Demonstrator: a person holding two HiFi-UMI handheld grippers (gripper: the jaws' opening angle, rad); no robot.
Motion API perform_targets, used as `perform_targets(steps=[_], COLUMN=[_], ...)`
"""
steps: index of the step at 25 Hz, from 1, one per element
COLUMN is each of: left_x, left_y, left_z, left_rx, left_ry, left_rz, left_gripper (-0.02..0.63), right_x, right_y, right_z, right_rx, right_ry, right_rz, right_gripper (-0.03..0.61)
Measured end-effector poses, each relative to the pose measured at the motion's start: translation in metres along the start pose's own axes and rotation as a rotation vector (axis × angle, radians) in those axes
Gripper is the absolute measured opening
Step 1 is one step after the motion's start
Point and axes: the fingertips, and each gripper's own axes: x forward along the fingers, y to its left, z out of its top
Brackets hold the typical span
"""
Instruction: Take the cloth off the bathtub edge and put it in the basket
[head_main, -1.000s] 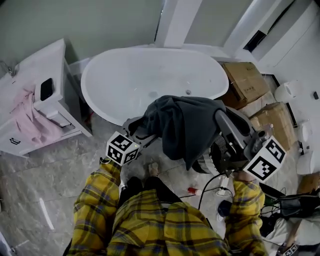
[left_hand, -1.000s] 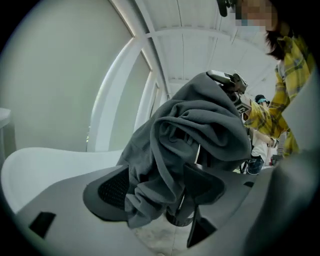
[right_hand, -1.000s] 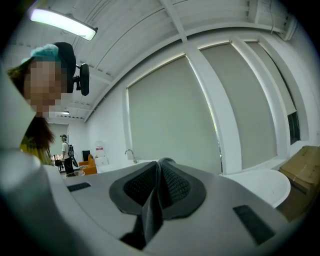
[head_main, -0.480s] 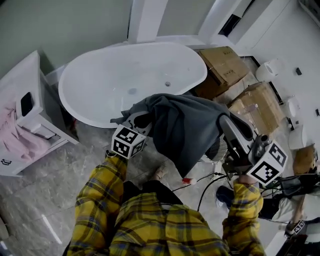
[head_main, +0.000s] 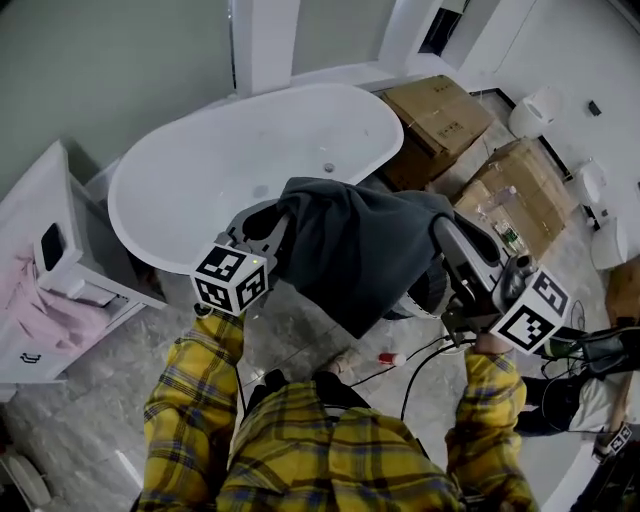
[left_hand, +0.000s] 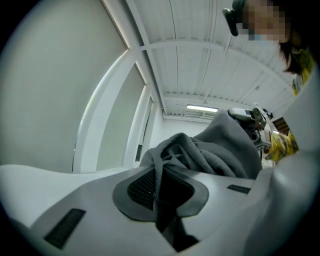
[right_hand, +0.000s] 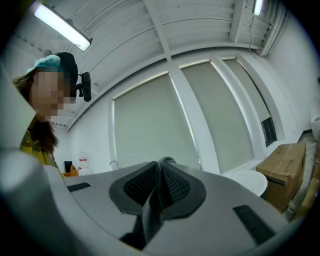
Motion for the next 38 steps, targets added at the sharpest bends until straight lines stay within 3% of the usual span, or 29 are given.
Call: perform_targets(steps=[10, 18, 23, 29, 38], left_x=[0.073, 0.149, 0.207, 0.259, 0.331], left_y=[-0.051, -0.119, -0.177, -0.236, -0.325], left_z=[0.102, 0.130, 0.131, 0.113, 0.081], left_rx=[0.020, 0.047, 0.039, 0.028, 0.018], left_ry=[-0.121, -0.139, -0.146, -0.127, -0.040], left_rz=[-0.120, -0.277, -0.406, -0.496, -0.705], left_gripper=[0.043, 0.043, 0.043, 0.043, 0.043], right_x=[-0.035, -0.089, -0.148, -0.207, -0.282], right_y=[-0.073, -0.131, -0.165, -0.199, -0.243], right_z=[0.030, 0.041, 0.048, 0.042, 0.021], right_rx=[-0.017, -0.033, -0.047, -0.050, 0.014], right_ry=[-0.063, -0.120, -0.162, -0.171, -0.199], right_rz=[-0.102, -0.229, -0.346, -0.465, -0.677], right_gripper=[0.056, 0.057, 0.057, 0.056, 0.057])
